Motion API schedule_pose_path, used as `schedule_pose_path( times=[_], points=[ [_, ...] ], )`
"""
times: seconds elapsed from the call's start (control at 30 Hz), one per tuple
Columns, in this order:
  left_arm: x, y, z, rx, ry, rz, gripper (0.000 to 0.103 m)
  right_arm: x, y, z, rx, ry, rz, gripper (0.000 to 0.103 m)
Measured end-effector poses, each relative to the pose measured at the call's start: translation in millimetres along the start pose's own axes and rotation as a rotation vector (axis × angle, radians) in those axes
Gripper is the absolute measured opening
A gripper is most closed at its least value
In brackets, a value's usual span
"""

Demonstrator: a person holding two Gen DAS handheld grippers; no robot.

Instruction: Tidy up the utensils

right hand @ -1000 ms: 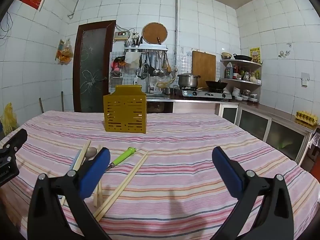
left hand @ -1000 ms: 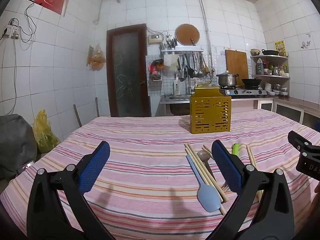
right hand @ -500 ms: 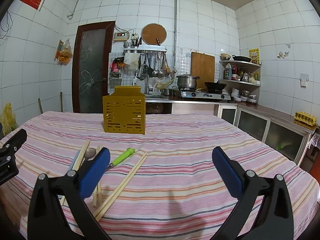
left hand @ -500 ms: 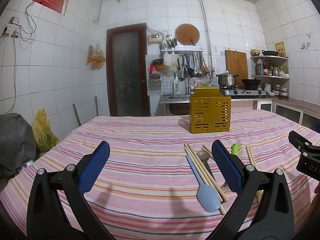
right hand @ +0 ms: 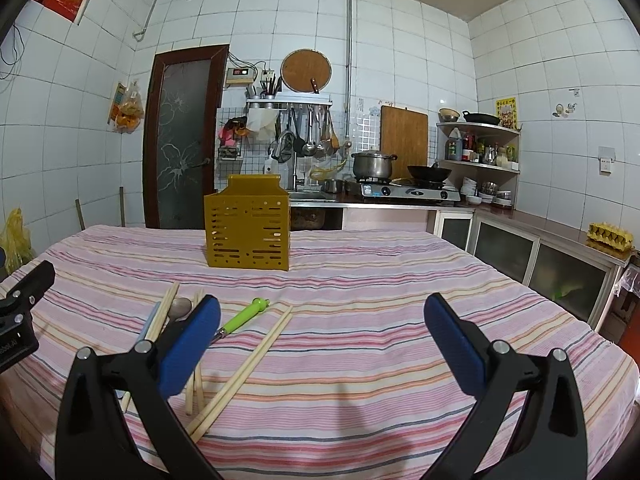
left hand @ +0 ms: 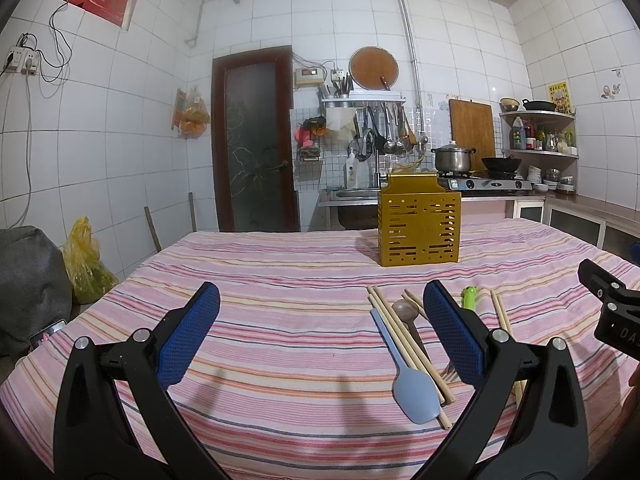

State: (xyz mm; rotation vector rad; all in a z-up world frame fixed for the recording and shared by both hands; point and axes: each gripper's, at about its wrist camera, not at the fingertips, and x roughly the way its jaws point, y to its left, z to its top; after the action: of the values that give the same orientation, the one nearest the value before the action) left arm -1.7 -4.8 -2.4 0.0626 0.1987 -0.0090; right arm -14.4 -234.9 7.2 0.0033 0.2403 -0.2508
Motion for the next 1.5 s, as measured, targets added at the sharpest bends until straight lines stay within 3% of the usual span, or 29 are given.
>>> schedule_pose_path(
  times=[1.5],
  points=[
    [7.9,1.2,0.6,0.000,0.034,0.006,0.098,1.9,-3.7,0.9,0.001,0.011,-0.004,0.099]
  ],
)
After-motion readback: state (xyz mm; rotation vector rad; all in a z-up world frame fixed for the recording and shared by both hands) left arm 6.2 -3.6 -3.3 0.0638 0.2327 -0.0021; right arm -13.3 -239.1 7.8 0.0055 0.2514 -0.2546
